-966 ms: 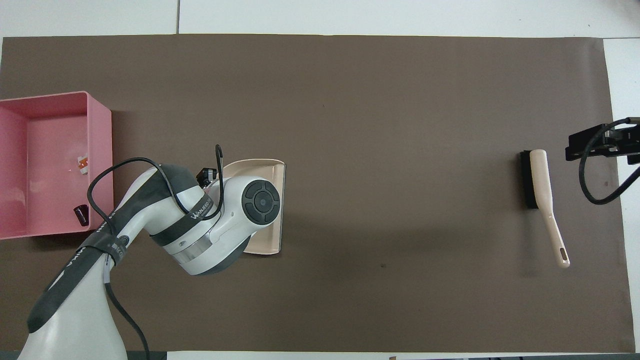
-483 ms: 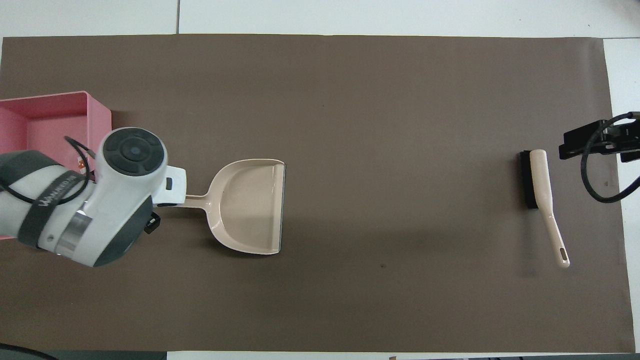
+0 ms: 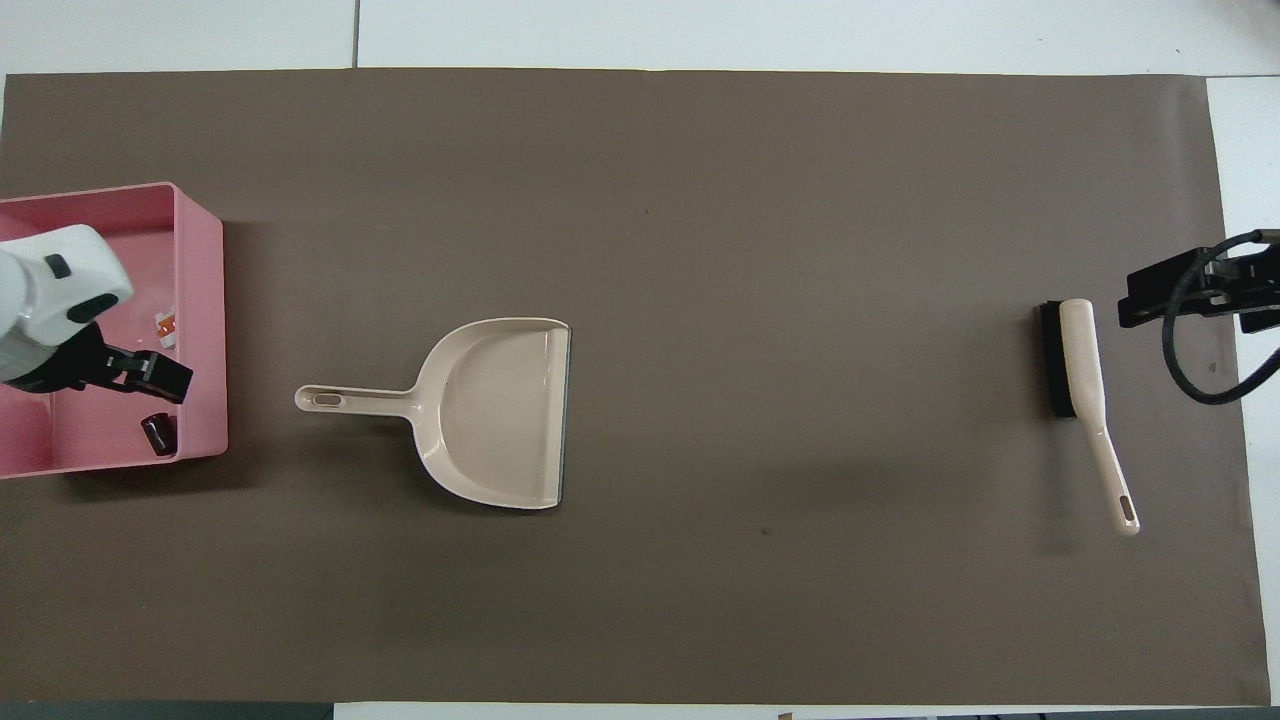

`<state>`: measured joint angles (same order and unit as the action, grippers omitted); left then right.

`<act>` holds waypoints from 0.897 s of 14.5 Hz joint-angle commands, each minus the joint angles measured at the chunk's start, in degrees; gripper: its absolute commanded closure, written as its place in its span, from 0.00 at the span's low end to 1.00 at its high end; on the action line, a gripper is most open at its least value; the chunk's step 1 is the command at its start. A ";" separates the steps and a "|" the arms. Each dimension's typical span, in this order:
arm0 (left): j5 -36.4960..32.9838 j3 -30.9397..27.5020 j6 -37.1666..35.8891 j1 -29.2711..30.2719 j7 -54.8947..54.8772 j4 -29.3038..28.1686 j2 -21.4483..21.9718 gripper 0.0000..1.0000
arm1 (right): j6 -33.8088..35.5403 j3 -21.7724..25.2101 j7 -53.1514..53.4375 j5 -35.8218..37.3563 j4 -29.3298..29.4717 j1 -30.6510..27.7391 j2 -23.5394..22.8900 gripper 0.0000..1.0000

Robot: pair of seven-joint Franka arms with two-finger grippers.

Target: Clean e-waste and dump in bin

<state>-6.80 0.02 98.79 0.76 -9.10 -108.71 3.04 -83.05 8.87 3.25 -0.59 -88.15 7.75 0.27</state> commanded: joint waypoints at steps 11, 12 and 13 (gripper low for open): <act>4.16 0.69 -15.03 0.64 5.32 21.09 -2.69 0.02 | 0.43 -0.26 -0.97 -0.99 -0.97 -0.46 0.79 0.00; 4.16 0.69 -14.95 0.64 5.32 20.82 -2.60 0.02 | 0.43 -0.26 -0.97 -1.08 -0.97 -0.46 0.79 0.00; 4.16 0.69 -14.86 0.64 5.40 20.73 -2.60 0.02 | 0.43 -0.26 -0.97 -0.99 -0.89 -0.46 0.79 0.00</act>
<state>-3.31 0.88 84.64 1.70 -4.67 -87.24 -0.12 -83.05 8.82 3.25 -0.70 -88.30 7.86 0.27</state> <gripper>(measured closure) 0.018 0.000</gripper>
